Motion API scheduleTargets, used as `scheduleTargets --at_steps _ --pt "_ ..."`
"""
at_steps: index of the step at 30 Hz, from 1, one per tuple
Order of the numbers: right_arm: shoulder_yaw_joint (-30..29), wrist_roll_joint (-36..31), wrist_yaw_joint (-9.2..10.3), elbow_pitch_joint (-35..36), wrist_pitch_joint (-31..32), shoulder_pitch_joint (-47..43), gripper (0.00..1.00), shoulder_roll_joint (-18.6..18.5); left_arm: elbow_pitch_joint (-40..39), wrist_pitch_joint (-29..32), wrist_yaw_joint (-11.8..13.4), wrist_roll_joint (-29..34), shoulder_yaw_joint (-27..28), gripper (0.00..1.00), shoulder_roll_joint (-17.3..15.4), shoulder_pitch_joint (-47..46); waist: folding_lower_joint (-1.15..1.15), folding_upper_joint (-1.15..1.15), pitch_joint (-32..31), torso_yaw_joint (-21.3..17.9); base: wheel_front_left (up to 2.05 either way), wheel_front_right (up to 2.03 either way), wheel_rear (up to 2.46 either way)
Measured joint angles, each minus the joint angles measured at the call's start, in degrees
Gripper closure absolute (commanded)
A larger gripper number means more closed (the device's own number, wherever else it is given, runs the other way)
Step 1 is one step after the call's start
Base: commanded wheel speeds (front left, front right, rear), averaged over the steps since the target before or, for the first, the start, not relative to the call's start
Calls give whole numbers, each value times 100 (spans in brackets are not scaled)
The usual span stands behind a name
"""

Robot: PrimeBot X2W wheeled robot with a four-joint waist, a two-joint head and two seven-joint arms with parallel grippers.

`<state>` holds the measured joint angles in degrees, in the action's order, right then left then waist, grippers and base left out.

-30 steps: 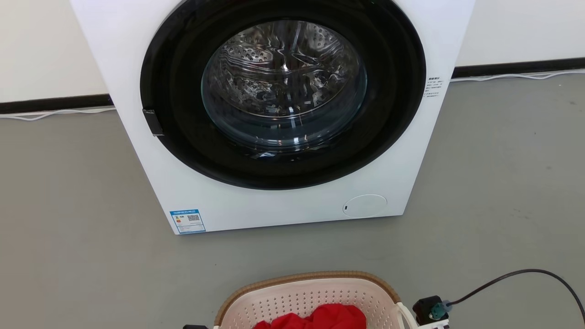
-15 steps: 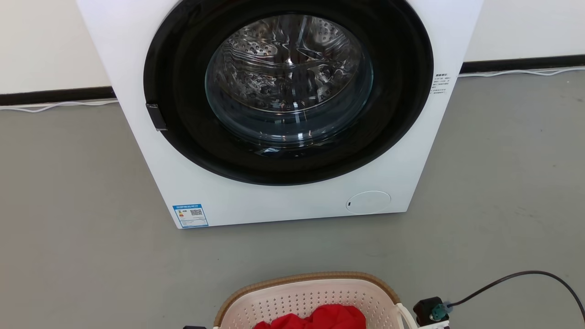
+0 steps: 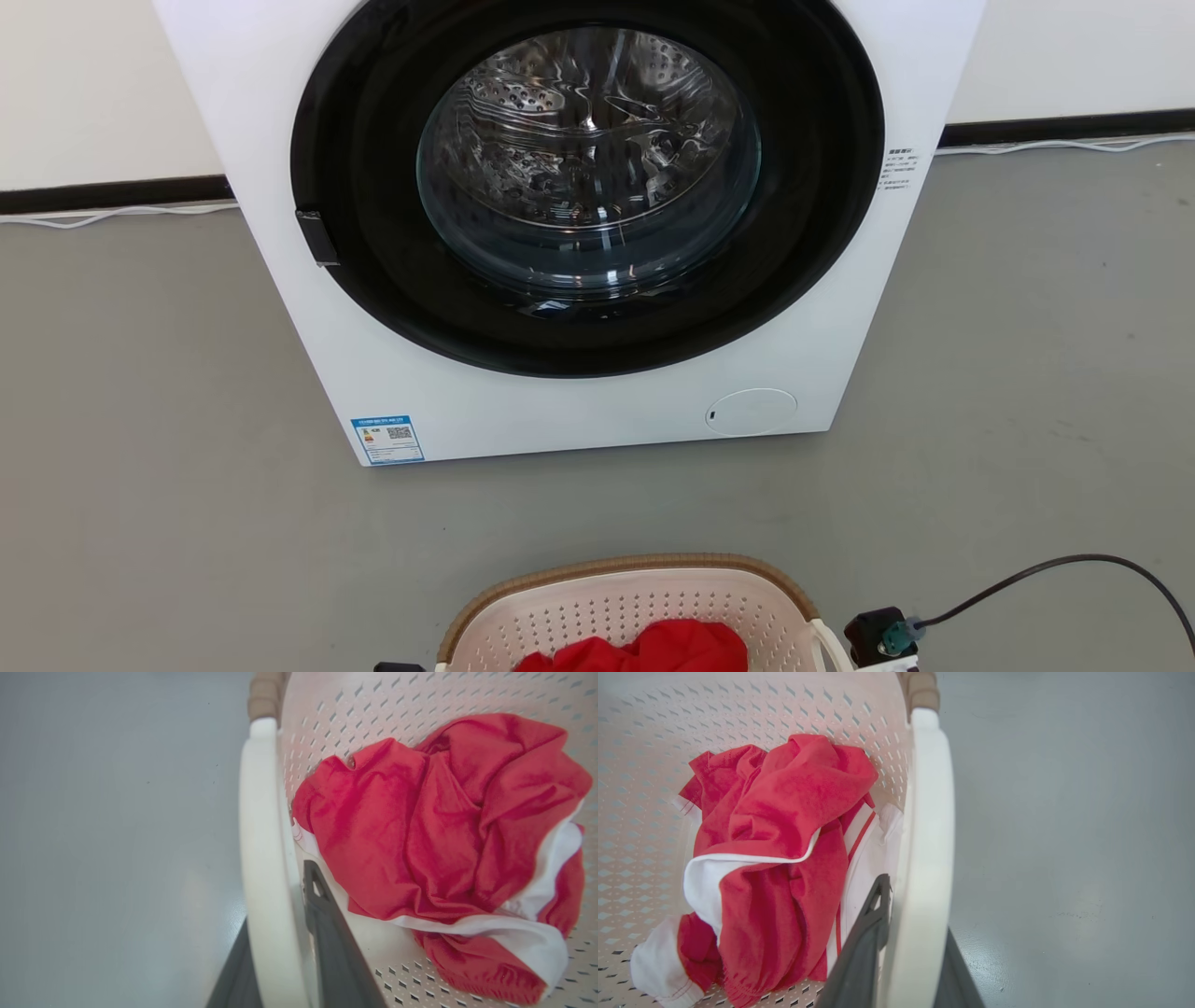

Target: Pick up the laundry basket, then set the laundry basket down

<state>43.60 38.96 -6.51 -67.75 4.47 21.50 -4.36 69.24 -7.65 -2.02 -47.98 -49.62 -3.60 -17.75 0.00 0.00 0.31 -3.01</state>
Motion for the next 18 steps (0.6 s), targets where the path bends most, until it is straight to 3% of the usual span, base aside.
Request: scheduleTargets --at_steps 18 --pt "134 204 0 -71 -45 111 100 3 67 -68 0 -229 -275 100 2 -115 0 0 49 -56 0 0 0"
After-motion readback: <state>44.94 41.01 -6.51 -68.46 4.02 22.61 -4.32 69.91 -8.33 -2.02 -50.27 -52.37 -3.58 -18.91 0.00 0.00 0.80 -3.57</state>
